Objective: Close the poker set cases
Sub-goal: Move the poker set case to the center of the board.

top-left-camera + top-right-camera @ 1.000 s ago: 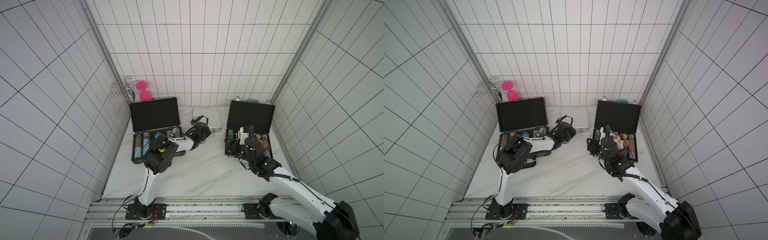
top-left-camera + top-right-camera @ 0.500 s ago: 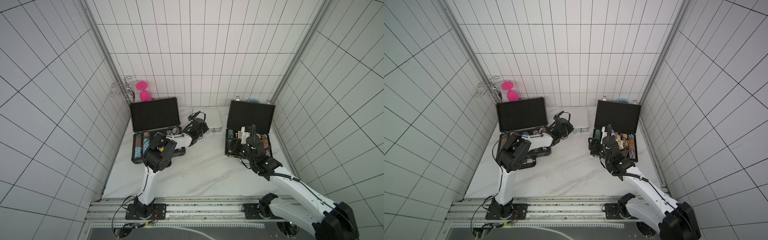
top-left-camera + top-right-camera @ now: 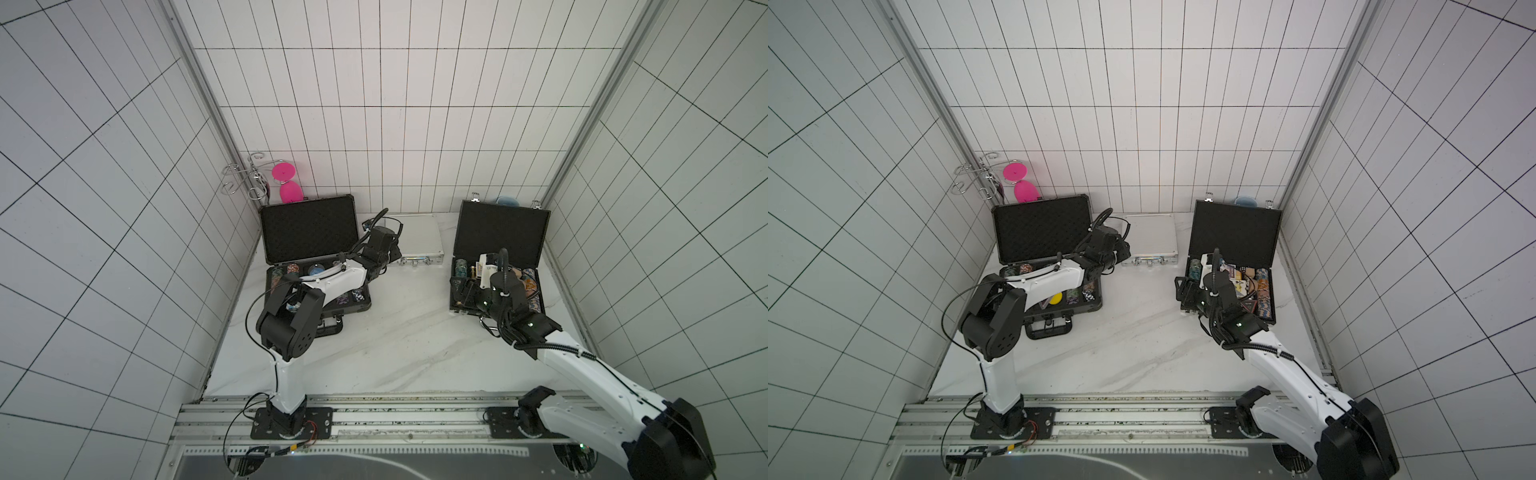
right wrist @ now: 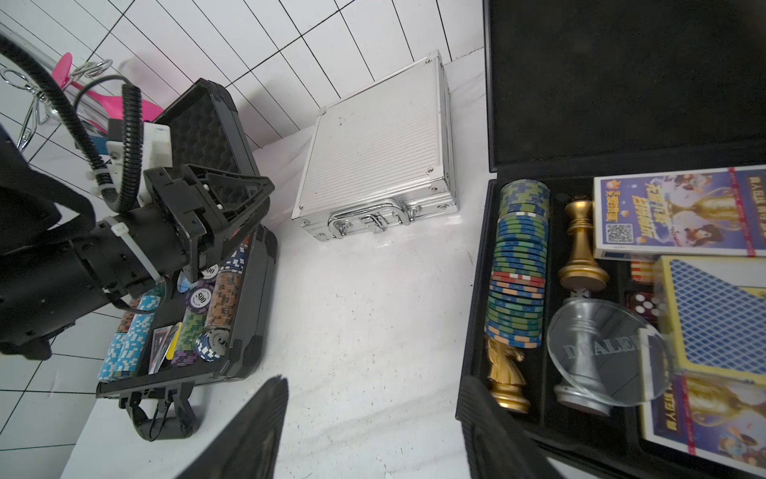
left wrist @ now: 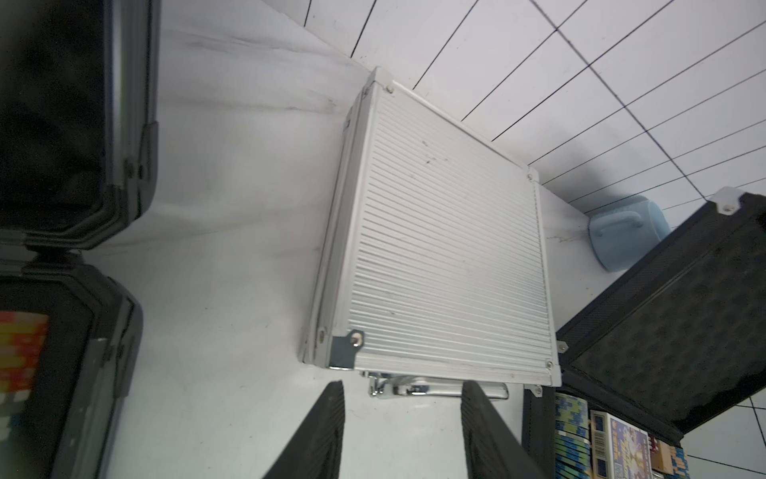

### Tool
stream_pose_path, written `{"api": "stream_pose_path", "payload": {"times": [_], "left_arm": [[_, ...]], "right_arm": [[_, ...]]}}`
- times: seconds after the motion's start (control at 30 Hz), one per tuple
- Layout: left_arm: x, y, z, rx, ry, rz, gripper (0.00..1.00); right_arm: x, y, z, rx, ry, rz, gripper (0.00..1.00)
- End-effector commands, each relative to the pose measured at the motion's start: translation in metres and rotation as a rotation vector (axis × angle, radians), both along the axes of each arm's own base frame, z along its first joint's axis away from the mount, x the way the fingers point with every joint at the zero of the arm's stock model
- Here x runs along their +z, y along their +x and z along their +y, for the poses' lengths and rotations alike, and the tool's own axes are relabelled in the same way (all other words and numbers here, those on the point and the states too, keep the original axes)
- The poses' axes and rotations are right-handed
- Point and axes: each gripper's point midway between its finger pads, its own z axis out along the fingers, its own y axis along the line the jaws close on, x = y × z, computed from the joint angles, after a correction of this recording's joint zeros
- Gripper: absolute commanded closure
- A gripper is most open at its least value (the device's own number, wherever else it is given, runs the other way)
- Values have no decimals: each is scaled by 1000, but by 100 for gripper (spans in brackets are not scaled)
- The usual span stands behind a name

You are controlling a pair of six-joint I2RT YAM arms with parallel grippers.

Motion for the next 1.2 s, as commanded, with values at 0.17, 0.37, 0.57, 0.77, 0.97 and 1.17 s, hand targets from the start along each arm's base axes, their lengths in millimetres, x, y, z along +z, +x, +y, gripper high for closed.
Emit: {"api": "stream_pose_path", "payload": {"times": [0.17, 0.37, 0.57, 0.77, 0.97, 1.17], "left_arm": [[-31, 0, -24, -103, -21, 78, 46], [-43, 5, -15, -47, 4, 91, 49], [-51, 15, -14, -16, -7, 87, 54], [-58, 23, -11, 10, -10, 78, 60], [-59, 30, -10, 11, -11, 76, 62], [-56, 37, -18, -28, -1, 68, 62]], "right_arm": [[-5, 2, -1, -4, 5, 4, 32], [-8, 2, -2, -4, 2, 7, 32], [-8, 2, -2, -1, 1, 6, 32], [-9, 3, -3, -3, -3, 10, 32], [-11, 3, -3, -3, -3, 13, 32], [-12, 4, -4, -5, -5, 17, 32]]}}
